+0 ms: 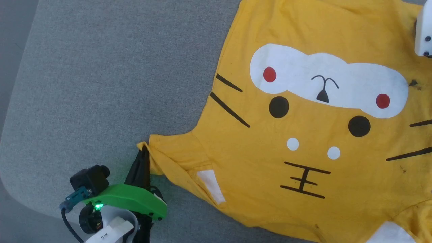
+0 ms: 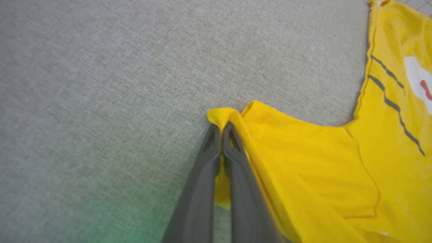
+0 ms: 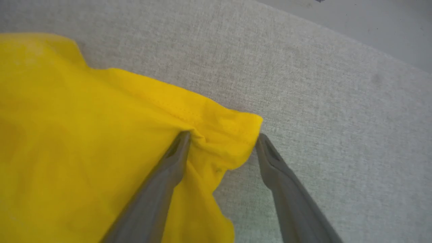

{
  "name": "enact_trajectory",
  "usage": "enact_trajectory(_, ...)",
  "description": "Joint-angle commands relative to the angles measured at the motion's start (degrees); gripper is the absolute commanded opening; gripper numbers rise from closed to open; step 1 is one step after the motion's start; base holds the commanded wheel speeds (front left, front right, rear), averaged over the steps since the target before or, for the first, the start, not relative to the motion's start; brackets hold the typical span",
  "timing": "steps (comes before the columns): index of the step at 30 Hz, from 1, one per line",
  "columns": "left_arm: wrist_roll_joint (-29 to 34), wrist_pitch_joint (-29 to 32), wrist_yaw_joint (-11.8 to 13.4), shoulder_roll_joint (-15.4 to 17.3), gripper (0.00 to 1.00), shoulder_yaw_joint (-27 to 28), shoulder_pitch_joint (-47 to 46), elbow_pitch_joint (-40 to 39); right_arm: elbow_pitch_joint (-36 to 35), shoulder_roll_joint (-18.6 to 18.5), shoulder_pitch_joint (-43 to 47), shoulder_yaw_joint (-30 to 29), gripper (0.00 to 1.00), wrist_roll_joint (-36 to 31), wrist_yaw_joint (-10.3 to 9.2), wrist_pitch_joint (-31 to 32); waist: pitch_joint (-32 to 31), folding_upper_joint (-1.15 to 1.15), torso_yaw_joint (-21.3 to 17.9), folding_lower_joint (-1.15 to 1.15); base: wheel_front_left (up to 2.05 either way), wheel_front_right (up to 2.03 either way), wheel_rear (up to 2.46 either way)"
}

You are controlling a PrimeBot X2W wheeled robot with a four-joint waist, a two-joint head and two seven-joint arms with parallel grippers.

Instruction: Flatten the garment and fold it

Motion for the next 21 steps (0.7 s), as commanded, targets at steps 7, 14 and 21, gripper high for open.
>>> enact_trajectory(7, -0.4, 0.1, 0.4, 1.1, 0.00, 1.0, 0.7, 2.2, 1.0, 0.9, 1.8, -1.1, 0.00, 4.3, -0.06, -4.1, -5.7, 0.00, -4.0, -0.01, 0.00, 0.00, 0.00)
enact_trajectory(14, -0.5, 0.9, 1.4, 2.9, 0.00, 2.4, 2.8, 2.3, -4.5, -0.6, 4.4, -1.3, 0.00, 12.5, -0.06, -10.8, -14.7, 0.00, -10.7, -0.01, 0.00, 0.00, 0.00)
enact_trajectory(21, -0.5, 2.4, 3.0, 3.6, 0.00, 2.9, 5.8, 1.1, -18.9, -4.1, 20.8, -2.7, 0.00, 21.3, -0.06, -9.6, -21.8, 0.00, -18.4, -0.01, 0.00, 0.00, 0.00)
